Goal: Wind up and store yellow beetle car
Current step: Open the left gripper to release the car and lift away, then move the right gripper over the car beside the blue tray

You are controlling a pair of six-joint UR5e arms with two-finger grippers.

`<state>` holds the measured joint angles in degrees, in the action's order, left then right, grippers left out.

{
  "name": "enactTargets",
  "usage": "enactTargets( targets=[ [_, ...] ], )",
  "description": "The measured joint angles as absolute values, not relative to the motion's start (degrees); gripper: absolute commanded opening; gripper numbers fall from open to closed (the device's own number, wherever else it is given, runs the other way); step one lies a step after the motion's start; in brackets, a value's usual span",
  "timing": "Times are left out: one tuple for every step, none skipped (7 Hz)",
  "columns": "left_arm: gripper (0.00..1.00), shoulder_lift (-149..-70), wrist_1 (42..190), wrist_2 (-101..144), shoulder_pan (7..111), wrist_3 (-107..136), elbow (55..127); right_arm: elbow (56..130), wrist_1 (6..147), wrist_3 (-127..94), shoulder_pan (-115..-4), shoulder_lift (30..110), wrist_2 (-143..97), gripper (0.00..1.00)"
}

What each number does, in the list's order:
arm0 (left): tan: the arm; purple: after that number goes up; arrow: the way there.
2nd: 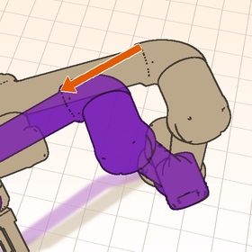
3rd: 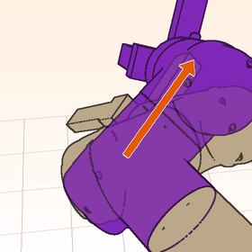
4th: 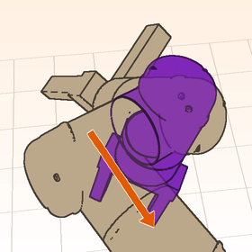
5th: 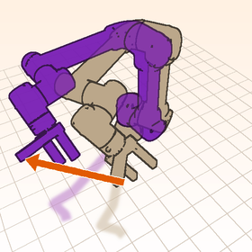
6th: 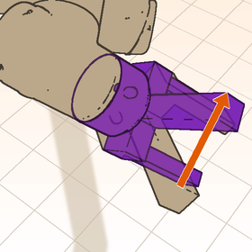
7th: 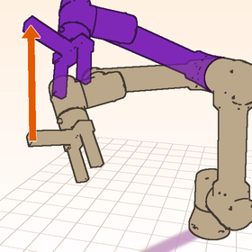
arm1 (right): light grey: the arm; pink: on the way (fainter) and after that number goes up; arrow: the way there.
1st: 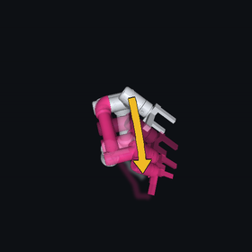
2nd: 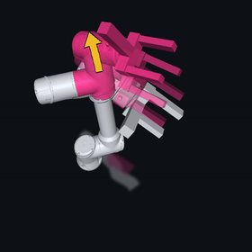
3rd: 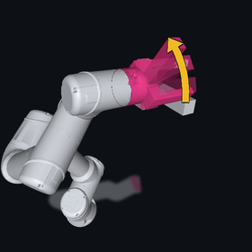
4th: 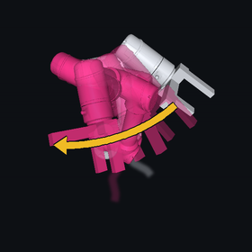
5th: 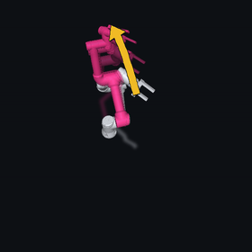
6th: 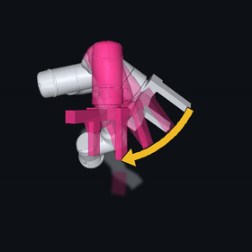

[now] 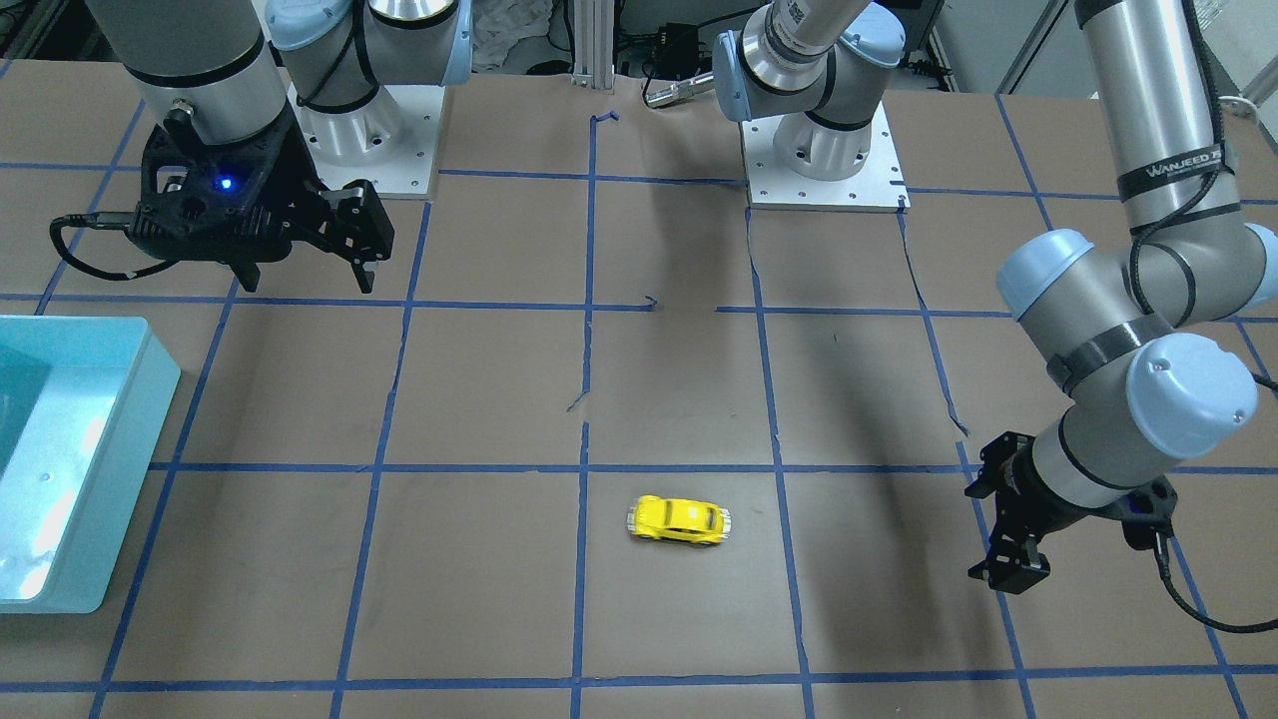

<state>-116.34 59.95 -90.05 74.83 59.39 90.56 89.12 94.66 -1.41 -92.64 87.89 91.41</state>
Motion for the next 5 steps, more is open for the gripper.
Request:
enactTargets(
  targets=[
    [1.00,-114.7,59.9,-93.2,74.9,52.6,90.5,89.1,94.7,-1.4,-92.6,87.9,91.4,1.00],
    [1.00,-113.4,59.6,-95.2,74.8,46.0,90.5,89.1,94.8,-1.4,-92.6,87.9,91.3,1.00],
    [1.00,-112.5,59.6,-95.9,74.7,40.7,90.5,89.1,94.8,-1.4,-92.5,87.9,91.3,1.00],
    [1.00,-111.5,59.7,-96.1,74.8,34.6,90.4,89.1,94.8,-1.4,-92.3,87.9,91.3,1.00],
    [1.00,-110.7,60.1,-96.2,74.8,27.4,90.5,89.0,94.4,-1.3,-92.2,87.9,91.5,1.00]
  ],
)
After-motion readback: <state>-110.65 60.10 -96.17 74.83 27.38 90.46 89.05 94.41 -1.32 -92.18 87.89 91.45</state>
